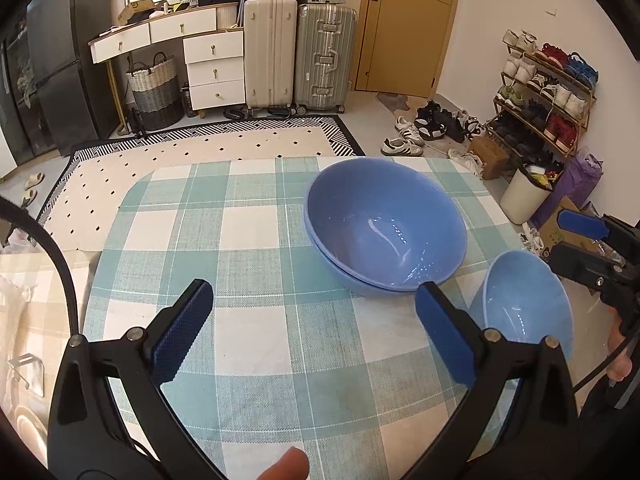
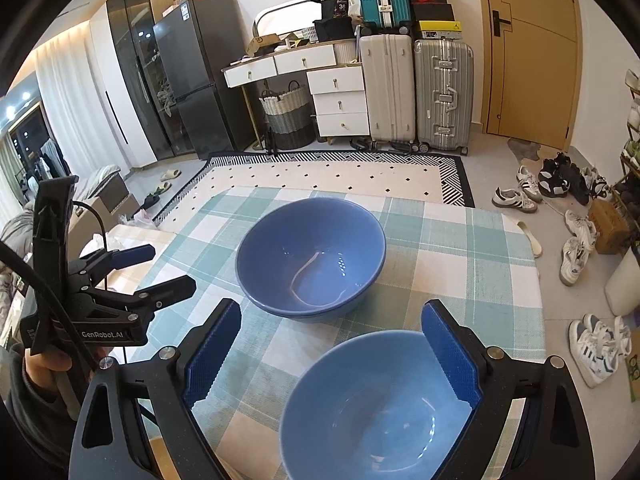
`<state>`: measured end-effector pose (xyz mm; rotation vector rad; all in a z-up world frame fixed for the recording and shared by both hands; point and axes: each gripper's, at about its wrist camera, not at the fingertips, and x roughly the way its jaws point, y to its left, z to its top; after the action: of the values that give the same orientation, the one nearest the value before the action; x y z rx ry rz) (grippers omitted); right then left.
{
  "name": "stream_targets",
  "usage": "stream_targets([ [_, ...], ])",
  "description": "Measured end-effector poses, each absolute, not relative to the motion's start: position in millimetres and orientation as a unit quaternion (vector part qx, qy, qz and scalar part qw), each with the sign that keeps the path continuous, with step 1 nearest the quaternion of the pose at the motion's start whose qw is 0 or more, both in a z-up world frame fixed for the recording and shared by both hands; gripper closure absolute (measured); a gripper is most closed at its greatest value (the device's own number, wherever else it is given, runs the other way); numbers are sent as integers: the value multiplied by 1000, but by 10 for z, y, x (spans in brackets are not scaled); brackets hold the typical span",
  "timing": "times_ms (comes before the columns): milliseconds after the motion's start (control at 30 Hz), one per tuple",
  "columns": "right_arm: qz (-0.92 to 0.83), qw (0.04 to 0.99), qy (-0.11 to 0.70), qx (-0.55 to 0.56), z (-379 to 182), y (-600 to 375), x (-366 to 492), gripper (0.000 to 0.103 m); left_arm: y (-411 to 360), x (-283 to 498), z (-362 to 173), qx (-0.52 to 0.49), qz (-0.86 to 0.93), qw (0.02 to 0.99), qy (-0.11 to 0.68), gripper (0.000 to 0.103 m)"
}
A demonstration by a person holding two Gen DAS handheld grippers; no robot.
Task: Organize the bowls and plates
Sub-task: 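Withdraw both tools and hold them above the nested blue bowls, then move both open tools toward the rim of the nested blue bowls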
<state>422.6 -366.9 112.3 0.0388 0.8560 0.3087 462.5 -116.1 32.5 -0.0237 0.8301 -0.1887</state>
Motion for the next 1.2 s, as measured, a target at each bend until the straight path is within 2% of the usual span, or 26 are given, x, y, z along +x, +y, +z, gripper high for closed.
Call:
stream_targets([
  [300,178,879,439,60,1094,-3787,4452,10,-1250,4767,286,0,-95,909,405,3],
  [767,151,873,464,19,923,-3763,4909,10,-1321,5201,203,-6,-93,903,420,5],
  [1200,147,858,492,3,647,-3722,5395,10,-1330,5657,-98,-17,-83,888,451,5],
])
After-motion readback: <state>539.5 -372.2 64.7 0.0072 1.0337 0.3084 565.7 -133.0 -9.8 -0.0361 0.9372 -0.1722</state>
